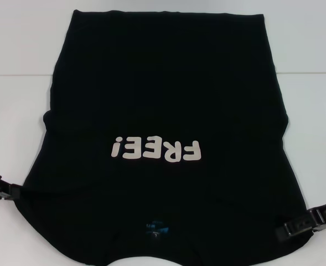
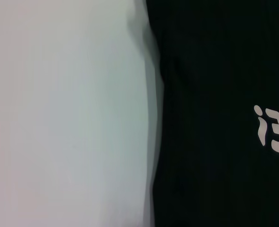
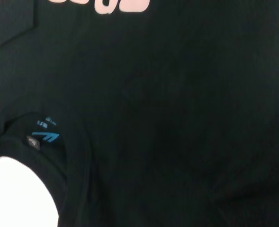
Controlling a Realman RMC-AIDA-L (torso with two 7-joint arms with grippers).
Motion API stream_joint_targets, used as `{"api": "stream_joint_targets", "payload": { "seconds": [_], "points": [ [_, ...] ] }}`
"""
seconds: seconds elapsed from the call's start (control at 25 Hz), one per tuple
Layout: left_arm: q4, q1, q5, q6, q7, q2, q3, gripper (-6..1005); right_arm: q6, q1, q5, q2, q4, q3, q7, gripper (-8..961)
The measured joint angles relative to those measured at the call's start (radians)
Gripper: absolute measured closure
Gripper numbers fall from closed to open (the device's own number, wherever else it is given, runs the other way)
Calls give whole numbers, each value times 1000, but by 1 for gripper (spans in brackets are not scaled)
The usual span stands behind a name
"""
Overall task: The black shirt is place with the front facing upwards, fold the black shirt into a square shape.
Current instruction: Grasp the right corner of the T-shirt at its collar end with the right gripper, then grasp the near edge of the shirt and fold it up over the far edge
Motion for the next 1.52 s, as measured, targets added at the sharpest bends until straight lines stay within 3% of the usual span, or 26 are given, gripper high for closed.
{"api": "stream_joint_targets", "payload": {
  "seconds": [0.44, 0.56, 1.2, 1.52],
  "points": [
    [0, 0, 0, 0, 0, 0, 0, 966, 26, 7, -3, 4, -5, 1, -4, 312],
    [0, 0, 0, 0, 1, 0, 0, 966, 27, 11, -5, 6, -2, 0, -3, 549],
    [0, 6, -3, 2, 3, 0, -2, 966, 13, 12, -2, 0, -7, 0, -16, 907],
    [0, 2, 1, 166, 73, 14, -4, 966, -123, 19, 19, -36, -12, 25, -106, 908]
  ]
}}
